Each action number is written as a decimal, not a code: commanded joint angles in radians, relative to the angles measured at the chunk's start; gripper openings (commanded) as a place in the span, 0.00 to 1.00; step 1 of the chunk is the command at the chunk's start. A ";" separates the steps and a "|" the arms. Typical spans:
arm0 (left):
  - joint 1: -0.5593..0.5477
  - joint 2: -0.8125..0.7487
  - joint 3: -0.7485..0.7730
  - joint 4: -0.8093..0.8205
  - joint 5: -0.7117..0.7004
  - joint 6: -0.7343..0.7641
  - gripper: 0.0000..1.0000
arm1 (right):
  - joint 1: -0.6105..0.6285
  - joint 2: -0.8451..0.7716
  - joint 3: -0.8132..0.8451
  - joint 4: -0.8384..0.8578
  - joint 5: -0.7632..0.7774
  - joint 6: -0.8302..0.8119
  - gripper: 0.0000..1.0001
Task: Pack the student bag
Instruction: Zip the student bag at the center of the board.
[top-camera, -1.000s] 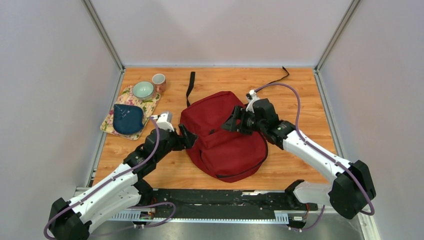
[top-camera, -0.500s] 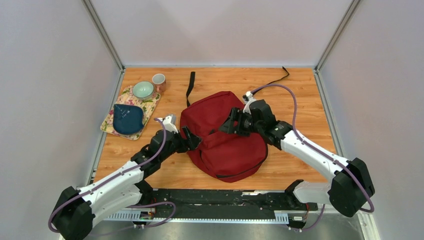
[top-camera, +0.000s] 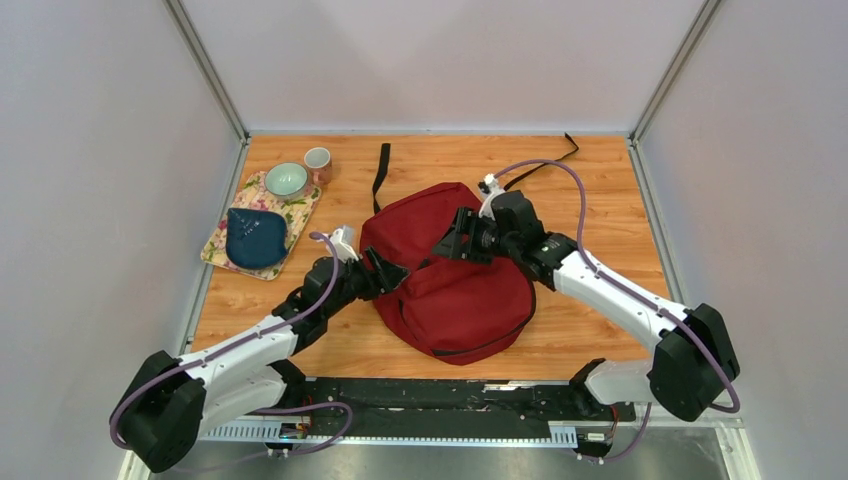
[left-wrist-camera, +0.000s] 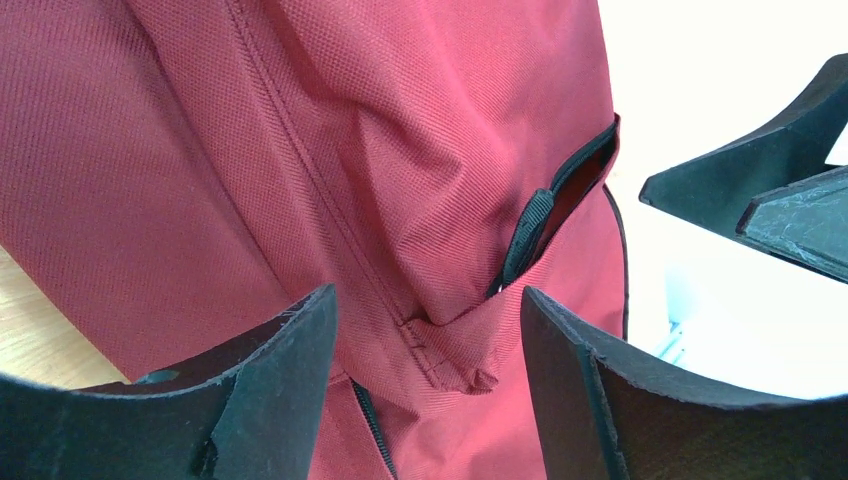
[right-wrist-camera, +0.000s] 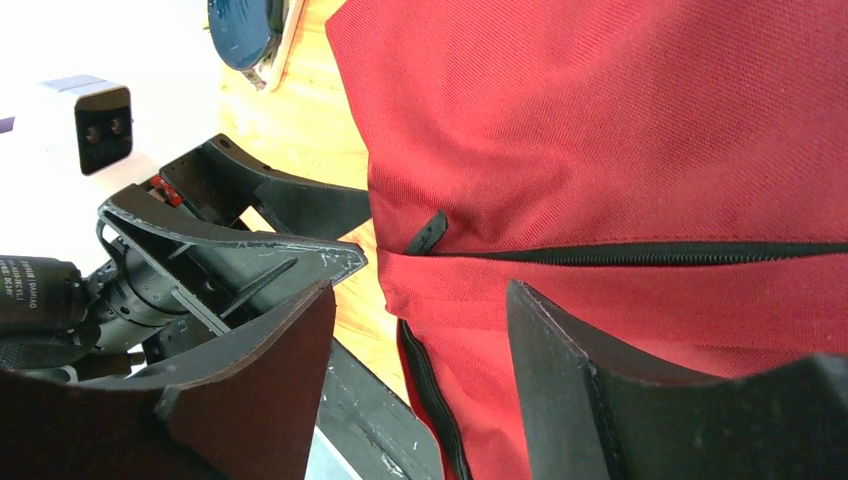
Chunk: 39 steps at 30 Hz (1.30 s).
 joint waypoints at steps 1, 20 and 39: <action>0.013 0.024 -0.020 0.111 0.021 -0.036 0.73 | 0.009 0.037 0.061 0.025 0.002 -0.030 0.65; 0.027 0.118 -0.005 0.191 0.052 -0.040 0.60 | 0.047 0.186 0.127 0.017 0.011 -0.067 0.53; 0.031 0.109 -0.017 0.194 0.067 -0.050 0.55 | 0.055 0.257 0.139 0.077 -0.006 -0.017 0.41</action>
